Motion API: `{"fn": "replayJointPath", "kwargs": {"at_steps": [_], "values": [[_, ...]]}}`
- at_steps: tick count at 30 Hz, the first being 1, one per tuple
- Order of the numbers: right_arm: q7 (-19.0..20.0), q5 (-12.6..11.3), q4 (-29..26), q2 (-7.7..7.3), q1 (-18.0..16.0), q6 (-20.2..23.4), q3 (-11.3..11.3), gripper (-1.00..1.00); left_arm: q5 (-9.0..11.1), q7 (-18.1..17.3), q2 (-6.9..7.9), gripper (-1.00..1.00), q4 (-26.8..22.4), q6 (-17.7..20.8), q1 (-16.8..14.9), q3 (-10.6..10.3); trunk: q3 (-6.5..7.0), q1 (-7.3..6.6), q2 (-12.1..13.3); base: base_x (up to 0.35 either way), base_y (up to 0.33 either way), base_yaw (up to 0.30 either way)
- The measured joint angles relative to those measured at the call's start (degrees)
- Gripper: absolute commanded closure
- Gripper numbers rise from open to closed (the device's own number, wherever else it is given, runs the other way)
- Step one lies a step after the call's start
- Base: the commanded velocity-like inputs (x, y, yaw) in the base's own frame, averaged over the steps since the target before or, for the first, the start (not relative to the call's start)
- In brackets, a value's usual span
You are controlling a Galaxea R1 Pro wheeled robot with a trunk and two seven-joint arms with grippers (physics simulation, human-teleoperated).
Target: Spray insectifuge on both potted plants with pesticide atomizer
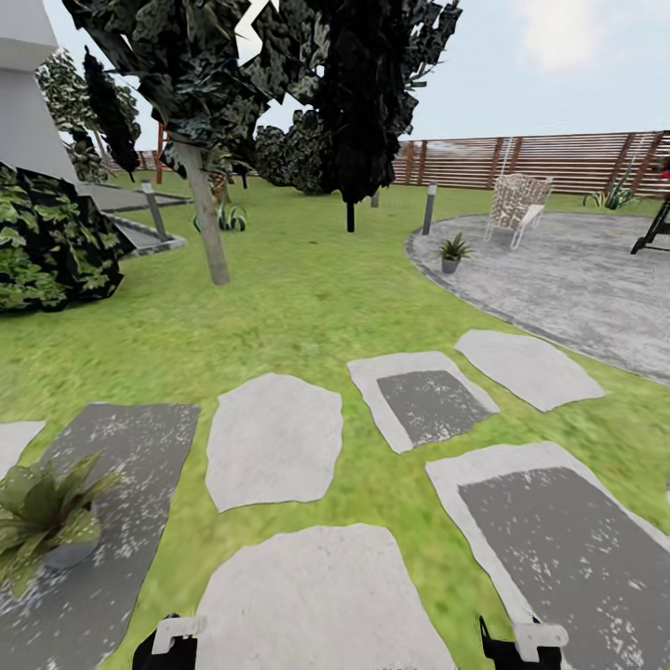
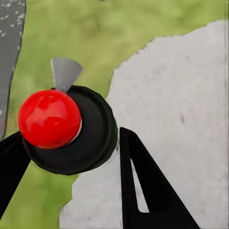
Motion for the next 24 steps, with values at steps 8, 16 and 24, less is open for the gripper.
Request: {"fn": "replayJointPath", "kwargs": {"at_steps": [8,16,24], "values": [[-0.02,0.00,0.00,0.03,0.00,0.03,0.00,-1.00,-0.04,0.00,0.00,1.00,0.00,-0.11,0.03,0.00,0.00,0.00,0.00,0.000,0.000,-0.300],[0.00,0.00,0.00,0.03,0.00,0.06,0.02,-1.00,-0.26,-0.10,-0.04,1.00,0.00,-0.12,0.08,-0.08,1.25,-1.53,2.79,0.000,0.000,-0.300],[0.02,0.00,0.00,0.03,0.00,0.07,0.05,-1.00,-0.26,-0.10,-0.04,1.00,0.00,-0.08,0.09,-0.02,2.69,-3.29,6.00,0.000,0.000,-0.300]]}}
